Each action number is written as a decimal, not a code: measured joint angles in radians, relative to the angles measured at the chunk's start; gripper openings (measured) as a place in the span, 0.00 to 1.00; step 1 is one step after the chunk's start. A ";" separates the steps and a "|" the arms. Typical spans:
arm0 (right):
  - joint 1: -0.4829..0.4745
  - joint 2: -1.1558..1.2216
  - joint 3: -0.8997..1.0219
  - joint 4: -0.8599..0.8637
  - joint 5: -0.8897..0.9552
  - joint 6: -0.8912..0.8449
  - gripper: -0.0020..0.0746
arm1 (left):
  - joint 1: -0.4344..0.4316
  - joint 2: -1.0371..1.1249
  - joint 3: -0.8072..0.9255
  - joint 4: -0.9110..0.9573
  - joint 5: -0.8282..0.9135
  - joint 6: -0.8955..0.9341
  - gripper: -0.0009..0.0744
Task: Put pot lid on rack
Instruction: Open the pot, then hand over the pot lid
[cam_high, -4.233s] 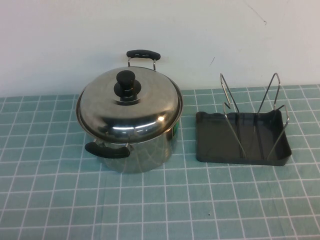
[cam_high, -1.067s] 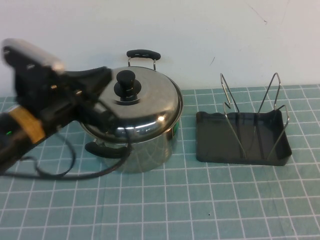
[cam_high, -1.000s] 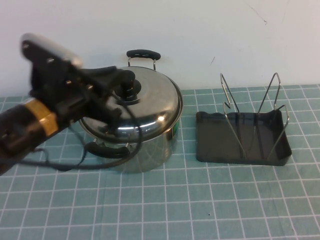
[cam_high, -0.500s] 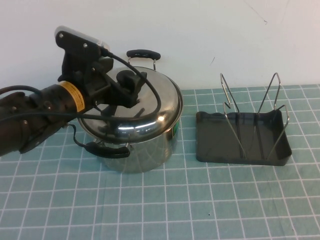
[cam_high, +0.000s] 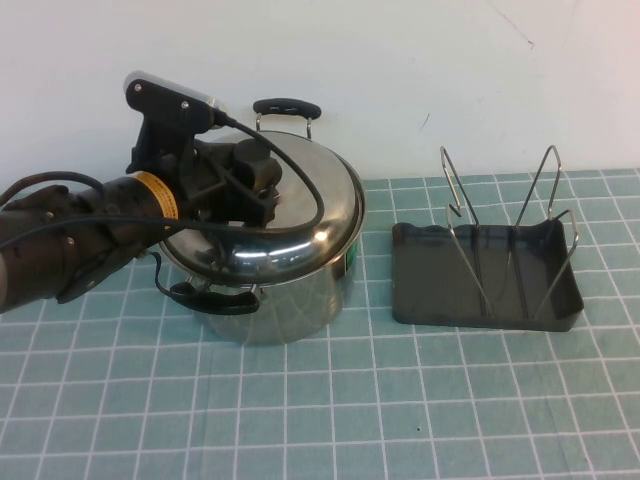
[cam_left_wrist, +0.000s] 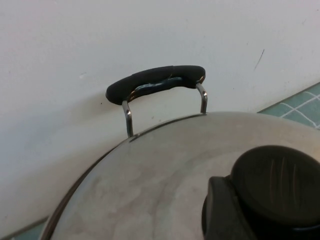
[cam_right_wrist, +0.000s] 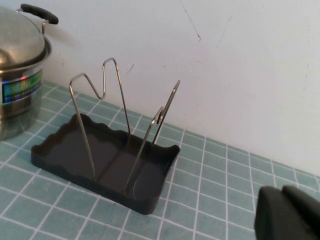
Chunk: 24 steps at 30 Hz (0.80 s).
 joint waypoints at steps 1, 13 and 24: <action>0.000 0.000 0.000 0.000 0.000 0.000 0.02 | 0.000 0.000 -0.002 0.000 0.001 0.000 0.45; 0.000 0.000 -0.002 0.060 -0.069 0.000 0.02 | 0.000 -0.164 -0.002 -0.001 0.026 0.004 0.45; 0.000 0.000 -0.165 0.951 0.167 -0.320 0.02 | -0.022 -0.385 -0.005 -0.036 -0.449 -0.231 0.45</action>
